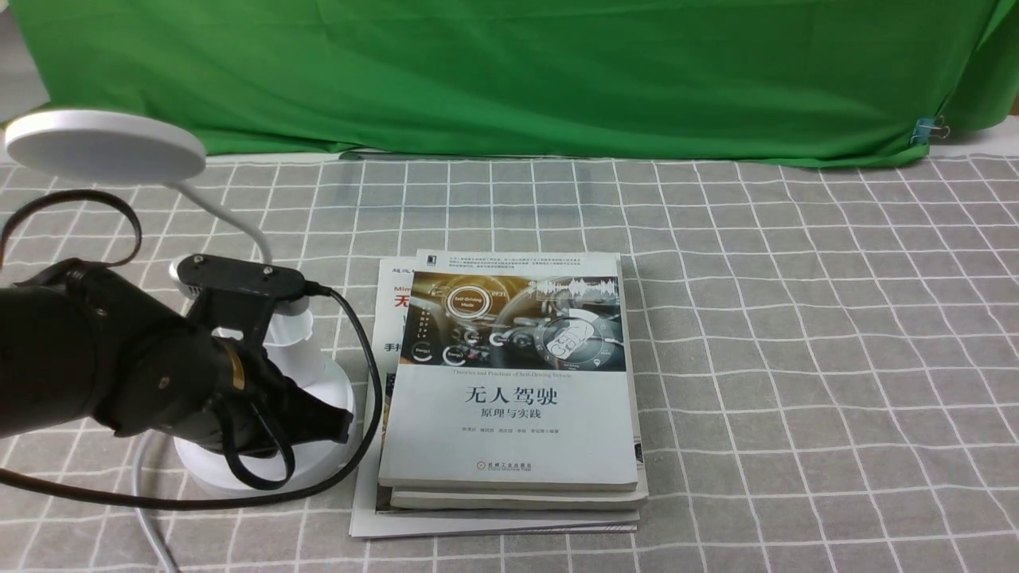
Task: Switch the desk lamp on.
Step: Use the left arm to press the button switch on the lamp holder
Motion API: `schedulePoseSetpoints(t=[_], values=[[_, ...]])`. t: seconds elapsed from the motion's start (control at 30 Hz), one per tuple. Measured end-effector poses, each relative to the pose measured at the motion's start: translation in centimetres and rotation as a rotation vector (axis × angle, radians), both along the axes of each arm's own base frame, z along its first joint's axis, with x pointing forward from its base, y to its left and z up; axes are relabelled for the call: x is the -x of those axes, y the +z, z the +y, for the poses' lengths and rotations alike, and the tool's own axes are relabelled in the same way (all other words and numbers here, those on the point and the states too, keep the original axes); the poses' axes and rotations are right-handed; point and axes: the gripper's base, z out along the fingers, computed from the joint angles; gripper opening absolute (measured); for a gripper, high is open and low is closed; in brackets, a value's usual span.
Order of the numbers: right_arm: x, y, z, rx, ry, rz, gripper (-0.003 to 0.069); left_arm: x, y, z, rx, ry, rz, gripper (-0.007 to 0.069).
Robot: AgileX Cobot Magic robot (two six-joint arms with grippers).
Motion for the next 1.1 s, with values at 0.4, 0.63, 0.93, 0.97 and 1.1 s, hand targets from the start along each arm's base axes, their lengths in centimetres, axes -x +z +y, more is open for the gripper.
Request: schedulePoseSetpoints(t=[0.4, 0.63, 0.93, 0.97, 1.1], values=[[0.00, 0.00, 0.00, 0.000, 0.000, 0.000, 0.0245, 0.58, 0.96, 0.23, 0.002, 0.013, 0.004, 0.0019], [0.00, 0.00, 0.00, 0.000, 0.000, 0.000, 0.0245, 0.72, 0.93, 0.14, 0.021, 0.032, 0.023, 0.0019], [0.00, 0.00, 0.00, 0.000, 0.000, 0.000, 0.0245, 0.65, 0.86, 0.11, 0.021, 0.026, 0.020, 0.0019], [0.00, 0.00, 0.00, 0.000, 0.000, 0.000, 0.0245, 0.63, 0.76, 0.10, 0.020, 0.026, 0.023, 0.0019], [0.00, 0.00, 0.00, 0.000, 0.000, 0.000, 0.0245, 0.56, 0.35, 0.04, 0.022, 0.033, 0.040, 0.0019]])
